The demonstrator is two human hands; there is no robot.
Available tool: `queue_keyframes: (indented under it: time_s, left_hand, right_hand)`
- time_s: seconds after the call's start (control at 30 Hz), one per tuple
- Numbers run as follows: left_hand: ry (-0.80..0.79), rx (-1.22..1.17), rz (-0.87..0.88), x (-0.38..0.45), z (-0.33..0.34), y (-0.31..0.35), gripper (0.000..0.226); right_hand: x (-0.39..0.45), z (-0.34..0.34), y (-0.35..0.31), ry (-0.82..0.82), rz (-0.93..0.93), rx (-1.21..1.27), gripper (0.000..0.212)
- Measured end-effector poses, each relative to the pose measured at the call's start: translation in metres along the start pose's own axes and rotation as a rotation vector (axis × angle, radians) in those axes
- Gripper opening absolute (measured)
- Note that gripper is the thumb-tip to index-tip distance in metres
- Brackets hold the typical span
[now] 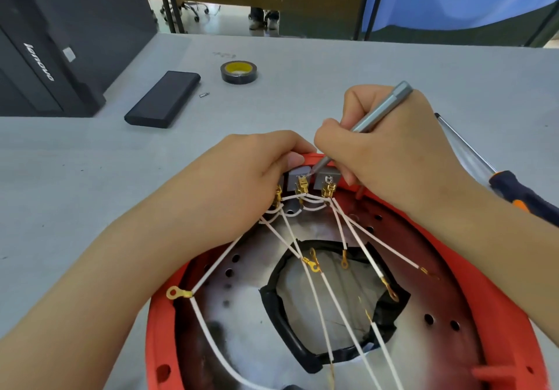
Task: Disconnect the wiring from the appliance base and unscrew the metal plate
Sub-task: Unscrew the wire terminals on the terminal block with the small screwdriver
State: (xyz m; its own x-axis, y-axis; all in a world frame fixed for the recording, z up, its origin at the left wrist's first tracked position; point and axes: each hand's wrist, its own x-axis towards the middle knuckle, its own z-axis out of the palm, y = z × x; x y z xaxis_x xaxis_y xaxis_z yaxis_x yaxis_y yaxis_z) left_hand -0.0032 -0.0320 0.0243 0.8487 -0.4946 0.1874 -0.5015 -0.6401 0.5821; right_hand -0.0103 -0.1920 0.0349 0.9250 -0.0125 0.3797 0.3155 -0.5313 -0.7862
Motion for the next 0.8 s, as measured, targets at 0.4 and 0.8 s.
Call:
queue_keyframes:
  time_s: [0.4,0.8]
  left_hand:
    - [-0.008,0.007,-0.015,-0.0008,0.0005,0.0028,0.033]
    - [0.0,0.028,-0.083,0.0014,0.0011,-0.0001,0.025]
  right_hand:
    - [0.0023,0.0022,0.0009,0.0,-0.073,-0.04,0.034]
    - [0.0097,0.004,0.0027,-0.085,-0.086,0.01,0.036]
